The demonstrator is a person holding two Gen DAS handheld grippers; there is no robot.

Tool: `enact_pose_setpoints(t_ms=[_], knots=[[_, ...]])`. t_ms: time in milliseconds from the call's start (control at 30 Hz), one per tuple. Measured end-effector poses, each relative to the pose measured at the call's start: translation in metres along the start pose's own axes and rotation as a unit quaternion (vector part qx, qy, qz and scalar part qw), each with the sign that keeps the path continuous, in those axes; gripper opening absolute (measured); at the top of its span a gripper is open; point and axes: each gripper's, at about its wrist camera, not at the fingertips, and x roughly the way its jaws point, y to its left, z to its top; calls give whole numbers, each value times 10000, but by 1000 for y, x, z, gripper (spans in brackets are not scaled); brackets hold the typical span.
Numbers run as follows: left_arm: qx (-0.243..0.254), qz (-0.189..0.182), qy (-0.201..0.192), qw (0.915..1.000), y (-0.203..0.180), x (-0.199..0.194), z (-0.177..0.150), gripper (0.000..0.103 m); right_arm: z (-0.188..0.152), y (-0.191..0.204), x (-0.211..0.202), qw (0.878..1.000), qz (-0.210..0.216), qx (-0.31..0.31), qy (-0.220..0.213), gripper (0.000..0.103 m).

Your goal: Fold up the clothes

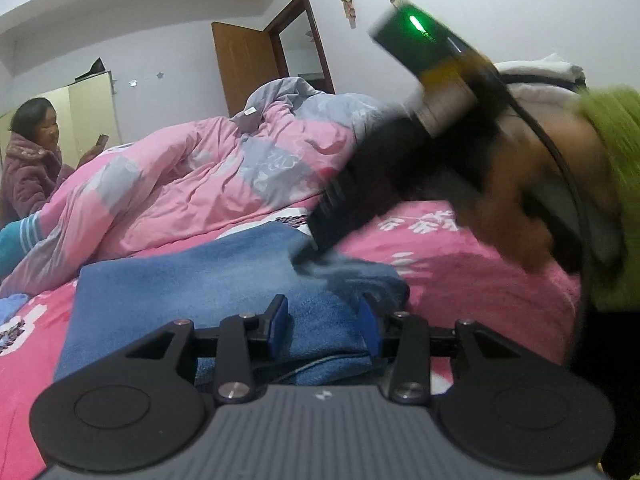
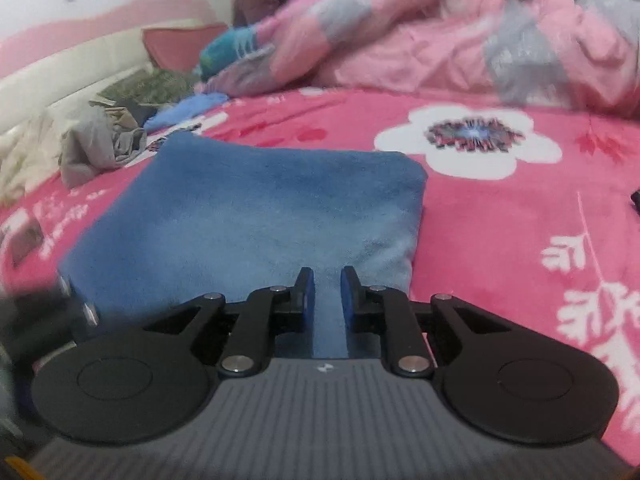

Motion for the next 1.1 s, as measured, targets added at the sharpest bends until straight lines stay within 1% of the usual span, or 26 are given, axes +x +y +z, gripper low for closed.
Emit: enact_pose_setpoints(t_ms=[233,267,333,400,467,500,533,633,700,733,833,867,933,1033,1100], knots=[[-130,-2,-11,9999,2,1,0,40,23,-29,54,9995,-281,-149,-24,17],[-156,-15,-11,9999,3,1,0,40,22,-33,60,9995,-266,-143,-65,17],[-206,-53,-20,9998,5,0,-1,40,30,-32,61,9996,-272,-120,4,17],[-232,-67,-43,9997,5,-1,-3,40,43,-24,55,9990,-364,-259,70,18],[-231,-51,-41,9997,4,-1,-2,40,49,-21,51,9989,-331,-308,-124,17],[-229,-38,-39,9997,3,-1,-2,40,49,-24,57,9993,-296,-182,-104,17],[-233,-29,-38,9997,3,0,-2,40,45,-27,68,9996,-283,-47,25,17],[-253,-38,-27,9997,4,0,0,41,33,-30,88,9992,-316,-175,148,16],[-278,-61,-41,9996,5,-1,-1,41,45,-19,80,9981,-469,-324,251,17],[-296,-70,-46,9995,5,-1,-2,41,48,-13,70,9978,-487,-414,180,18],[-337,-96,-56,9994,7,-1,-2,41,52,7,30,9962,-403,-716,-294,18],[-344,-105,-60,9993,7,-1,-2,41,50,13,17,9958,-355,-733,-415,18],[-337,-113,-67,9993,8,-1,-3,41,36,21,-7,9965,-237,-586,-545,18],[-321,-118,-66,9994,8,0,-3,41,7,22,-31,9979,4,-230,-597,18],[-315,-117,-38,9994,8,0,-3,41,-15,21,-31,9989,-8,-108,-445,18]])
